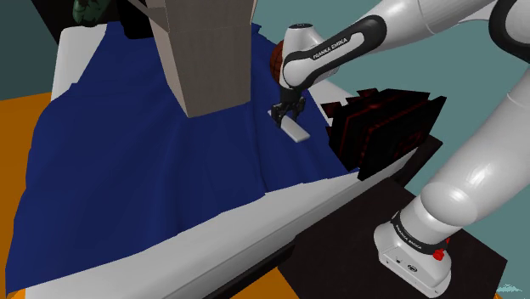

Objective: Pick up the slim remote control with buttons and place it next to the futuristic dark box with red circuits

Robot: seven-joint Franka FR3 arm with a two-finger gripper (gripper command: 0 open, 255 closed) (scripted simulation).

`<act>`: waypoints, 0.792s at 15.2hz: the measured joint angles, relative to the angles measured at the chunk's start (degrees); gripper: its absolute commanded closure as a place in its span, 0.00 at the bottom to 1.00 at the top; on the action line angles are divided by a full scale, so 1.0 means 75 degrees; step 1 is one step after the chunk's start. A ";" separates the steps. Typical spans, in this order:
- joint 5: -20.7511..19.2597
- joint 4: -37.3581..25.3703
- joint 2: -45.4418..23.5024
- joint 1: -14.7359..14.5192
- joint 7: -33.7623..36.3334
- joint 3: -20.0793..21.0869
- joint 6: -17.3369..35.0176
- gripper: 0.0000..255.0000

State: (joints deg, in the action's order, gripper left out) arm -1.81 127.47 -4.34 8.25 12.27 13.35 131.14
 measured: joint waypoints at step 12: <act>0.0154 -0.0433 0.0483 0.0014 -0.0112 0.0008 -0.0891 0.00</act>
State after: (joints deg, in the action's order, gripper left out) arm -0.65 124.22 -0.72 8.35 11.43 13.41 124.46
